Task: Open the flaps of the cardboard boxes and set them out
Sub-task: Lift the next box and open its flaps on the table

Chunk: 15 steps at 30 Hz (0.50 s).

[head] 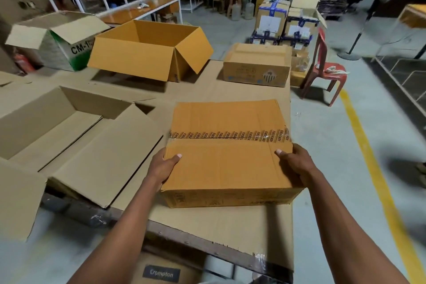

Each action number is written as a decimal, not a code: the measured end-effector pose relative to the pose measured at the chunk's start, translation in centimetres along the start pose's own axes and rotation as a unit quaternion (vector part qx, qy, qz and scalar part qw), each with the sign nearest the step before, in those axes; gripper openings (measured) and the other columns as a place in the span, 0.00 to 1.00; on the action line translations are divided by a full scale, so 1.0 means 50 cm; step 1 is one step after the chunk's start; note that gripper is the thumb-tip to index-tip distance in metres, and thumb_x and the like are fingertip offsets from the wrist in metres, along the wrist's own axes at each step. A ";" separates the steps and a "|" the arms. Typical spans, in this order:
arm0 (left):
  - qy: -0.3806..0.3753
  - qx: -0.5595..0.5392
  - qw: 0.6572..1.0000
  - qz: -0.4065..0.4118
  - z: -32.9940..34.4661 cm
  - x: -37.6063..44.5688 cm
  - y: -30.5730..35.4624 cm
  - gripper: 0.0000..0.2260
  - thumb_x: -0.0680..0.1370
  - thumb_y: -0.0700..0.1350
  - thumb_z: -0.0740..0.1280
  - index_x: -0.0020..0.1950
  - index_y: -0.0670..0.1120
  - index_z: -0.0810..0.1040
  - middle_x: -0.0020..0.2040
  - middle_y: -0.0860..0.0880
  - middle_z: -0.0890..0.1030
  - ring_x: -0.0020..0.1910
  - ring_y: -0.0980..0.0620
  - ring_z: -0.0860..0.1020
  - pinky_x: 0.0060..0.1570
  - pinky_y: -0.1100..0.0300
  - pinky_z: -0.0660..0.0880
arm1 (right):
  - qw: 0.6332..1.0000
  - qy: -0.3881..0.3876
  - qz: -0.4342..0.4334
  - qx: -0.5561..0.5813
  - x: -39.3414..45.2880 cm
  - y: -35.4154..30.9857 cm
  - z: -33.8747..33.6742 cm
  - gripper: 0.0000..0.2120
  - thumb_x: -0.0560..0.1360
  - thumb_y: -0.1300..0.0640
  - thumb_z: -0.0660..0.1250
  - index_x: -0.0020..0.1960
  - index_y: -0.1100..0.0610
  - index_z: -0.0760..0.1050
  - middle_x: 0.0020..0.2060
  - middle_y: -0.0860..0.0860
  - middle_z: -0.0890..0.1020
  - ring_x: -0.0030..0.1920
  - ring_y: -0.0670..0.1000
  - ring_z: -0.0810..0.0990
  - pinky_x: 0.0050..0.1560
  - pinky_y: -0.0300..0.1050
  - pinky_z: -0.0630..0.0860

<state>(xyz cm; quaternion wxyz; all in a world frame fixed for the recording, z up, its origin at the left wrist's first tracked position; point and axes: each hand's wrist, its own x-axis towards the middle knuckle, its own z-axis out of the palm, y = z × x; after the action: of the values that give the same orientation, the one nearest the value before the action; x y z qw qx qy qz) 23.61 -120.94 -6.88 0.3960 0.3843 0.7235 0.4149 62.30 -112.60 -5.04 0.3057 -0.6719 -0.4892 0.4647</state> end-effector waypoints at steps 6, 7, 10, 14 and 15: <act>0.034 -0.072 0.993 0.090 -0.002 -0.019 0.014 0.26 0.76 0.42 0.74 0.72 0.51 0.69 0.58 0.54 0.78 0.54 0.56 0.78 0.51 0.57 0.76 | 0.988 0.085 -0.078 0.100 -0.046 0.022 -0.011 0.27 0.75 0.58 0.73 0.71 0.51 0.67 0.64 0.54 0.78 0.62 0.57 0.76 0.61 0.56 0.74; 0.036 -0.074 0.992 0.095 -0.002 -0.018 0.015 0.28 0.75 0.40 0.74 0.73 0.50 0.68 0.59 0.54 0.77 0.55 0.57 0.78 0.51 0.59 0.76 | 0.986 0.093 -0.081 0.116 -0.053 0.025 -0.011 0.29 0.74 0.59 0.74 0.71 0.50 0.66 0.64 0.53 0.78 0.62 0.57 0.77 0.61 0.57 0.75; 0.033 -0.071 0.993 0.091 0.003 -0.011 0.006 0.33 0.73 0.36 0.75 0.74 0.49 0.65 0.64 0.51 0.77 0.59 0.53 0.78 0.59 0.54 0.76 | 0.982 0.125 -0.078 0.118 -0.070 0.046 -0.006 0.33 0.69 0.61 0.78 0.67 0.46 0.67 0.62 0.53 0.80 0.61 0.56 0.79 0.63 0.59 0.76; 0.032 -0.064 0.995 0.068 0.016 -0.017 -0.024 0.28 0.74 0.35 0.73 0.68 0.51 0.65 0.61 0.50 0.78 0.58 0.51 0.78 0.58 0.52 0.76 | 0.980 0.160 -0.050 0.105 -0.094 0.094 0.014 0.35 0.66 0.62 0.80 0.64 0.43 0.66 0.63 0.54 0.79 0.62 0.57 0.79 0.62 0.61 0.77; 0.032 -0.062 0.995 0.065 0.019 -0.023 -0.030 0.25 0.75 0.36 0.73 0.65 0.52 0.65 0.59 0.51 0.78 0.58 0.50 0.79 0.55 0.54 0.76 | 0.980 0.164 -0.048 0.100 -0.104 0.101 0.021 0.35 0.67 0.62 0.80 0.64 0.44 0.65 0.64 0.54 0.78 0.62 0.57 0.78 0.62 0.60 0.77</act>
<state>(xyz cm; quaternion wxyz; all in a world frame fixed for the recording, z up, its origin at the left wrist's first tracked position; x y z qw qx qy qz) 24.54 -122.24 -8.28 0.3684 0.3916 0.6819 0.4959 62.76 -119.23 -8.12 0.4693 -0.6805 -0.4149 0.3802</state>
